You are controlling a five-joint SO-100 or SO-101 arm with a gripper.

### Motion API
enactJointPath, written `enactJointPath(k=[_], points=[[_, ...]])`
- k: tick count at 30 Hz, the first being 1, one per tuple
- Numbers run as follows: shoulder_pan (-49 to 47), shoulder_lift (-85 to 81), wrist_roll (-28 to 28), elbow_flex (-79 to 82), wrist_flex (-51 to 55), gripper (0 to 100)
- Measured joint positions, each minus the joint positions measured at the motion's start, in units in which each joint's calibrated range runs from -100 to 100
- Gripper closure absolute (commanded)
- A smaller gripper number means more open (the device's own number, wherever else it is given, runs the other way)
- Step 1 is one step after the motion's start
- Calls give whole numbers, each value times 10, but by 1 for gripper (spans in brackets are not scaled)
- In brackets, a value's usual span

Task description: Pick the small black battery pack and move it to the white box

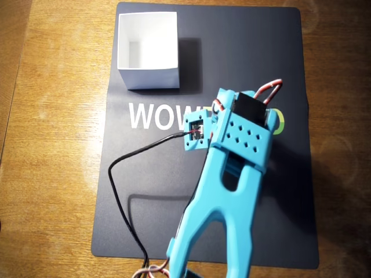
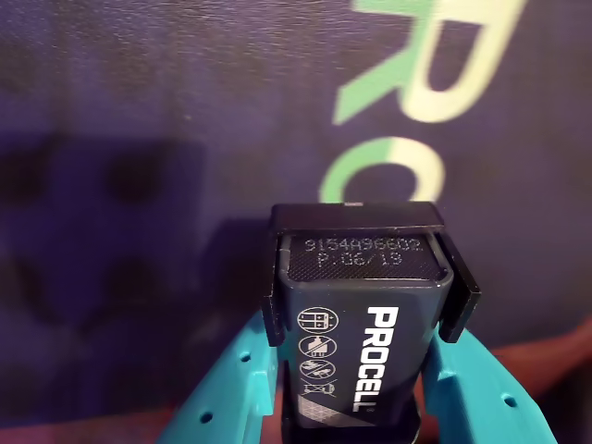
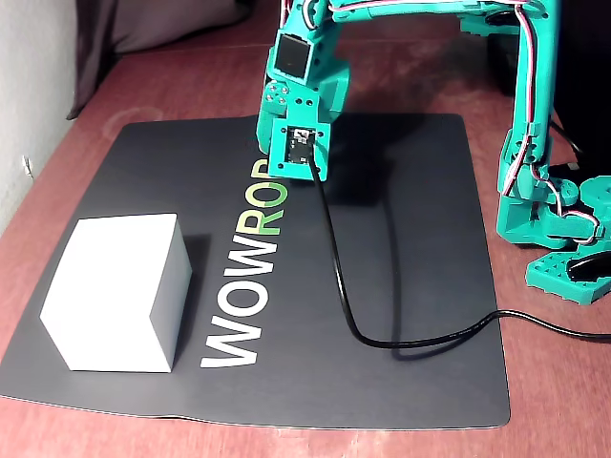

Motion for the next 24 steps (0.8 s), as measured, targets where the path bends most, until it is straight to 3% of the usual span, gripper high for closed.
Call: enactJointPath(k=[13,24], points=[[-142,-142,0,0,-45,92],[-265,-169,0,-65,-98,92]])
